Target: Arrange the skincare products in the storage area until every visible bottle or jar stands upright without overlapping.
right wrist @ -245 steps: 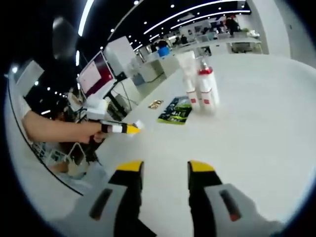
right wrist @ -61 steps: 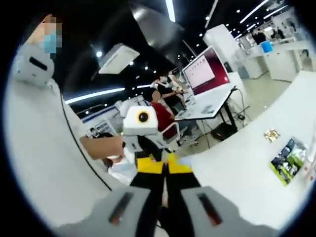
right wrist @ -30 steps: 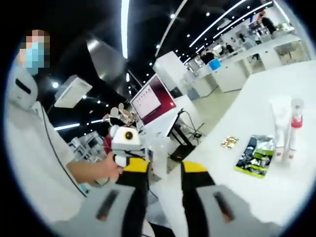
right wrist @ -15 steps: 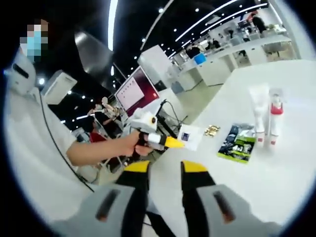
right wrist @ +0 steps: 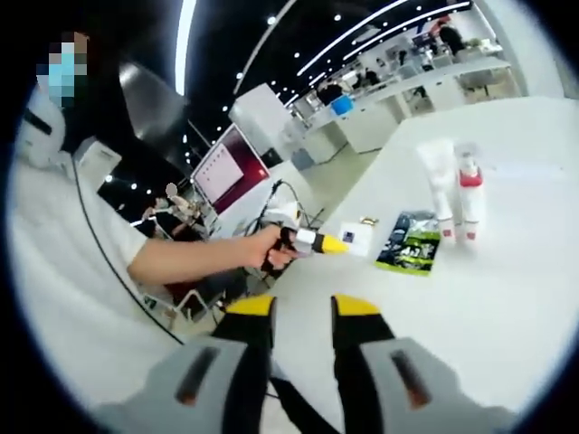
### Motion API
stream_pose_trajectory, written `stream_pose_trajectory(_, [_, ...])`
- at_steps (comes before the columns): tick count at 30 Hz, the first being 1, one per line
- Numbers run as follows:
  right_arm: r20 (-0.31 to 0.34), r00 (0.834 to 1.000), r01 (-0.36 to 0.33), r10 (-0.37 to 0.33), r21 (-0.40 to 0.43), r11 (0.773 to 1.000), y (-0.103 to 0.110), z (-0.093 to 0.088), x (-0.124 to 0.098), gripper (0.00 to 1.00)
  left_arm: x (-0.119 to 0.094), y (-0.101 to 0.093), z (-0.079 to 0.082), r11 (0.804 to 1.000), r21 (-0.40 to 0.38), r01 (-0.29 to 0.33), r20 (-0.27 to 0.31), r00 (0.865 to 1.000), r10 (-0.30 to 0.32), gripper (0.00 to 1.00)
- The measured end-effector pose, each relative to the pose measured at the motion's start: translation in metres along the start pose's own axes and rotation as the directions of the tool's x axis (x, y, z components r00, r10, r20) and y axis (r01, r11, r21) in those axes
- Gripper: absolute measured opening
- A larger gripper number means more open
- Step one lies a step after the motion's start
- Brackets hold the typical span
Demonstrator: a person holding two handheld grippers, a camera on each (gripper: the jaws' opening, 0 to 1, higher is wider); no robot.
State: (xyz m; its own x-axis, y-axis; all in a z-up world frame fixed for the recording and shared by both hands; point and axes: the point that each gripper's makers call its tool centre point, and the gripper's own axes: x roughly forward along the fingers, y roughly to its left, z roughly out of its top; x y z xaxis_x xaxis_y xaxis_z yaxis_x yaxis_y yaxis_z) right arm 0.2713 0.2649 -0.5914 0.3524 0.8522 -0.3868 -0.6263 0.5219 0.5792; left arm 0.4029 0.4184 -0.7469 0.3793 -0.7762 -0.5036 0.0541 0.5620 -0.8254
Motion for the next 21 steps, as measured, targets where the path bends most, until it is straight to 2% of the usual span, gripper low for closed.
stream_pose_trajectory(1, [-0.006, 1.0, 0.004, -0.004, 0.004, 1.0, 0.0, -0.002, -0.001, 0.25, 0.002, 0.007, -0.002, 0.999, 0.007, -0.032, -0.015, 0.999, 0.032, 0.0])
stream_pose_trajectory(9, [-0.027, 1.0, 0.013, -0.012, 0.017, 1.0, -0.002, -0.008, -0.004, 0.25, 0.015, 0.017, -0.004, 0.996, -0.007, -0.086, -0.06, 0.995, 0.085, 0.0])
stream_pose_trajectory(10, [-0.032, 0.999, 0.012, -0.011, 0.018, 1.0, -0.003, -0.009, -0.005, 0.25, 0.017, 0.021, -0.011, 0.994, 0.002, -0.107, -0.114, 0.988, 0.107, 0.0])
stream_pose_trajectory(11, [-0.035, 0.999, 0.011, -0.01, 0.018, 1.0, -0.003, -0.01, -0.005, 0.25, 0.019, 0.026, -0.013, 0.991, 0.029, -0.134, -0.13, 0.982, 0.137, 0.0])
stream_pose_trajectory(16, [-0.044, 0.999, 0.012, -0.011, 0.012, 1.0, -0.003, -0.01, -0.008, 0.25, 0.024, 0.027, -0.006, 0.99, -0.011, -0.142, -0.122, 0.983, 0.139, 0.01])
stream_pose_trajectory(18, [-0.043, 0.999, 0.012, -0.012, 0.016, 1.0, -0.004, -0.011, -0.008, 0.25, 0.025, 0.029, -0.006, 0.987, -0.005, -0.161, -0.134, 0.978, 0.159, 0.01])
stream_pose_trajectory(21, [-0.046, 0.999, 0.019, -0.018, 0.02, 1.0, -0.006, -0.013, -0.01, 0.25, 0.024, 0.039, -0.008, 0.977, -0.07, -0.202, -0.165, 0.968, 0.189, 0.01])
